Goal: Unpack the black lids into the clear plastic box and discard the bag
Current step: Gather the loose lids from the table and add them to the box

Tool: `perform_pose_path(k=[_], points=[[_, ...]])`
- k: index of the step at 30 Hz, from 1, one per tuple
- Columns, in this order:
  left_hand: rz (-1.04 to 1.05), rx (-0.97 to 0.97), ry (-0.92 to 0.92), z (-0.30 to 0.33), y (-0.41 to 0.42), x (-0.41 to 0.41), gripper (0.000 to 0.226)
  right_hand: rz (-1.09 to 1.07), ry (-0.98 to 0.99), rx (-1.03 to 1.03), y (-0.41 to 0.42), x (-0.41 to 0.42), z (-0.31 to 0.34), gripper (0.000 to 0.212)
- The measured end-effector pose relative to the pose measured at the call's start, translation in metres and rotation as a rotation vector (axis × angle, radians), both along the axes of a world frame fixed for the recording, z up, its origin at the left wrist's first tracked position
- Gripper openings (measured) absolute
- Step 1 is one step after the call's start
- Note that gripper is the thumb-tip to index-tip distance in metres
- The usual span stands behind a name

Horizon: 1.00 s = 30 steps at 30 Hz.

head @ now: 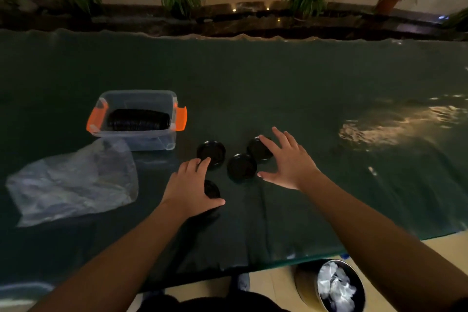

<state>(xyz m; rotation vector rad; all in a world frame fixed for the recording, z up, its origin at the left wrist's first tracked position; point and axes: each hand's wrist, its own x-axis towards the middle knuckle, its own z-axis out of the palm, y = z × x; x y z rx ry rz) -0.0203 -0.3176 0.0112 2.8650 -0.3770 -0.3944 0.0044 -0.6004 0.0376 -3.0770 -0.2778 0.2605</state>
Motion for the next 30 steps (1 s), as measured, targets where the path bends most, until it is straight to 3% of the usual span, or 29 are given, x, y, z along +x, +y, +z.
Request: perform_pose_path(k=[7,13,22,30], points=[[0.075,0.082,0.167,-0.033,-0.013,-0.015,0.128,0.087,0.066,-0.017,-0.016,0.022,-0.031,0.106],[0.074,0.051,0.197,-0.048,-0.009,-0.009,0.11,0.094,0.113,-0.023,-0.009,0.046,-0.047,0.103],[0.041,-0.063,0.056,-0.037,-0.01,0.046,0.099,0.009,0.232,-0.073,0.003,0.084,-0.057,0.118],[0.014,-0.058,0.061,-0.028,-0.022,0.119,0.098,0.01,0.351,-0.078,0.003,0.099,-0.068,0.113]])
